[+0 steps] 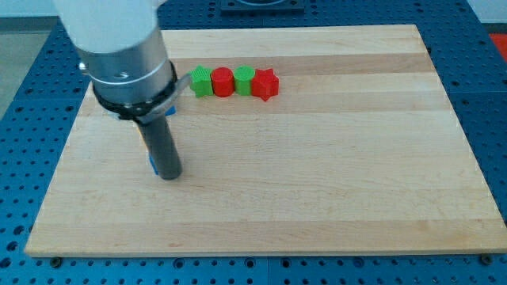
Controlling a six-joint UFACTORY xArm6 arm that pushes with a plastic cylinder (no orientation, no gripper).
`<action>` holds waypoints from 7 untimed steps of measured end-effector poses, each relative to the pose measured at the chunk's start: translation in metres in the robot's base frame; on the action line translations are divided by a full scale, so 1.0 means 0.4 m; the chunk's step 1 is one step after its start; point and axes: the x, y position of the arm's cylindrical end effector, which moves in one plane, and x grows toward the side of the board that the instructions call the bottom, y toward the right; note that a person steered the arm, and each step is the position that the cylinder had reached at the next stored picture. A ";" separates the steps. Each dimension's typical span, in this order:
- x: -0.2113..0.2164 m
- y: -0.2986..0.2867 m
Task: Slide the blue triangle to the center left
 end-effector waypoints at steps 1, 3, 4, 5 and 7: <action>-0.034 -0.052; -0.133 -0.124; -0.157 -0.163; -0.157 -0.203; -0.076 -0.222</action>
